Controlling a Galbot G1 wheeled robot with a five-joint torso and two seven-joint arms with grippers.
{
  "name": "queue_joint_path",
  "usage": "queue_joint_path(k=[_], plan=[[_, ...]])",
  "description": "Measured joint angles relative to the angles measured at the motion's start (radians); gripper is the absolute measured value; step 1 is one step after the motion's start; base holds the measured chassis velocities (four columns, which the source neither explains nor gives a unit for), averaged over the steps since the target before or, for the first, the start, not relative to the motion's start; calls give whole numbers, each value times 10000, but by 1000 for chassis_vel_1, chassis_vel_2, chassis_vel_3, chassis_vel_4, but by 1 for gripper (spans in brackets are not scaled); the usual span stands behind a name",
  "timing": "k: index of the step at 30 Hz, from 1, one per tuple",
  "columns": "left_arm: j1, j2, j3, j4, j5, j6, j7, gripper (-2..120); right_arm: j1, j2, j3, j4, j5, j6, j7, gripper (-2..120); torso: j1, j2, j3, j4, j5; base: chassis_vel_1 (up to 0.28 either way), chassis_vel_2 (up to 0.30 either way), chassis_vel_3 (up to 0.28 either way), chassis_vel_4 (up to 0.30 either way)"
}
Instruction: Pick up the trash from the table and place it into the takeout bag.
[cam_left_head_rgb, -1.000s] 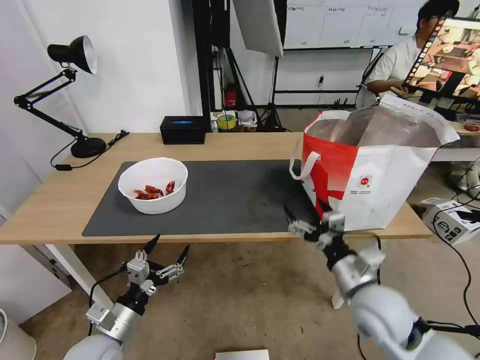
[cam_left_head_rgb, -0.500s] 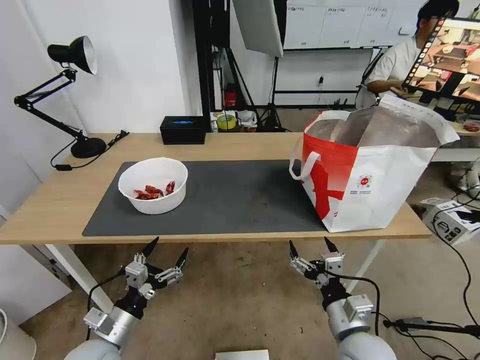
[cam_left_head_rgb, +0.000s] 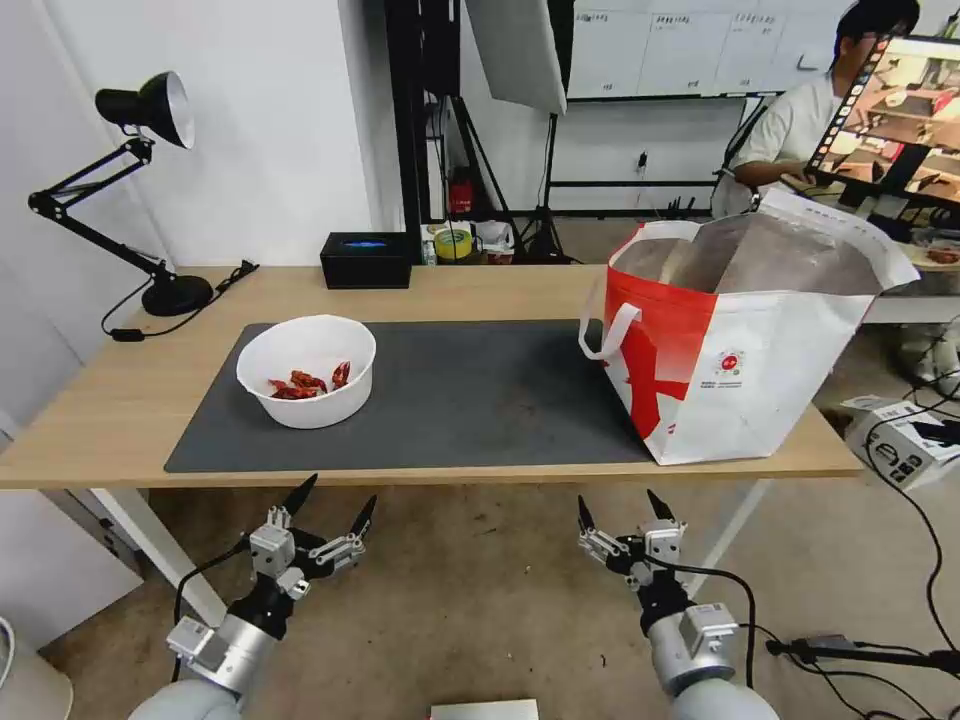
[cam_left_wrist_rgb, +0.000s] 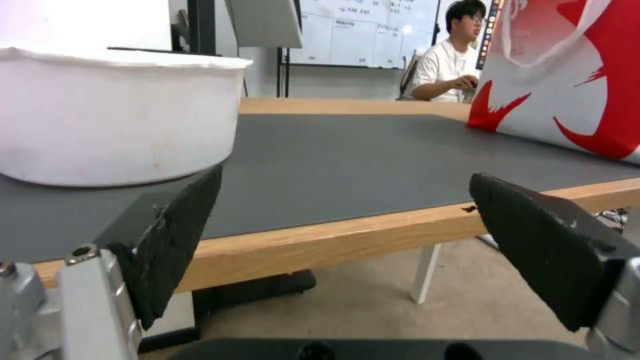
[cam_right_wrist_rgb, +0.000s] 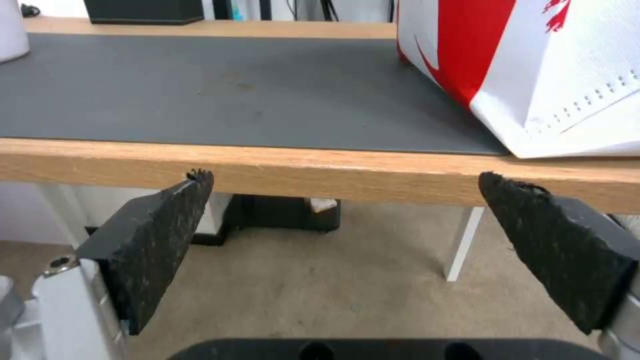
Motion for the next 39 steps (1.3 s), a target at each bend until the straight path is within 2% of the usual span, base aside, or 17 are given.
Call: queue_joint_path(k=[5, 7, 8, 10, 12, 13, 15, 17, 18, 21, 23, 25, 26, 29, 30, 31, 39], plan=[[-200, 155, -99, -38, -276, 82, -5, 100, 9, -5, -2, 0, 6, -9, 0, 100, -1, 0, 0, 2, -1, 0, 0, 0, 0], [-601, 471, -282, -113, -696, 360, -154, 100, 15, -7, -3, 0, 11, -12, 1, 100, 0, 0, 0, -1, -1, 0, 0, 0, 0], [-1028, 922, -490, -210, -1311, 735, -379, 100, 17, -8, -4, 0, 14, -14, 0, 100, 1, 0, 0, -2, -1, 0, 0, 0, 0], [-1196, 1138, -599, -254, -1614, 914, -521, 100, 18, -9, -3, 0, 16, -15, 1, 100, 1, 0, 0, -3, 1, 0, 0, 0, 0], [-1580, 1640, -797, -315, -2203, 1330, -885, 100, 22, -10, -4, 0, 19, -17, 0, 100, 1, 0, 1, 0, -3, 0, 0, 0, 0], [-1895, 2055, -940, -405, -2644, 1807, -1273, 100, 21, -11, -3, 0, 22, -18, -1, 100, 1, 0, 1, -1, 1, 0, 0, 0, 0], [-2050, 2218, -981, -439, -2819, 2033, -1444, 100, 22, -11, -3, 0, 24, -20, -1, 100, 1, 0, 1, 1, 0, 0, 0, 0, 0], [-2721, 2734, -1016, -493, -3374, 2693, -2103, 100, 25, -13, -3, 0, 27, -21, -1, 100, 1, 0, 1, 0, 1, 0, 0, 0, 0], [-2721, 2734, -1016, -493, -3374, 2693, -2103, 100, 25, -13, -3, 0, 27, -21, -1, 100, 1, 0, 1, 0, 1, 0, 0, 0, 0], [-3541, 3317, -806, -455, -4028, 3545, -2768, 100, 27, -15, -3, 1, 30, -25, -4, 100, 1, -1, 2, 1, -2, 0, 0, 0, 0], [-3670, 3410, -757, -454, -4134, 3735, -2930, 100, 28, -16, -2, 1, 30, -25, -4, 100, 1, 0, 1, -1, -2, 0, 0, 0, 0], [-4289, 3778, -501, -458, -4804, 4743, -3710, 100, 28, -17, -2, 2, 32, -27, -5, 100, 2, 0, 1, 0, -1, 0, 0, 0, 0], [-4289, 3778, -501, -458, -4804, 4743, -3710, 100, 28, -17, -2, 2, 32, -27, -5, 100, 2, 0, 1, 0, -1, 0, 0, 0, 0], [-5385, 4302, 99, -2, -5340, 5911, -4314, 100, 31, -19, -2, 4, 36, -30, -8, 100, 1, 0, 1, -1, 1, 0, 0, 0, 0], [-5385, 4302, 99, -2, -5340, 5911, -4314, 100, 31, -19, -2, 4, 36, -30, -8, 100, 1, 0, 1, -1, 1, 0, 0, 0, 0], [-5925, 4475, 462, 517, -5504, 6260, -4328, 100, 32, -20, -2, 6, 36, -31, -8, 100, 1, -1, 1, -1, -4, 0, 0, 0, 0], [-6526, 4832, 600, 1977, -6308, 7441, -4368, 100, 34, -20, -2, 12, 37, -31, -8, 100, 1, 0, 1, 0, -3, 0, 0, 0, 0]])
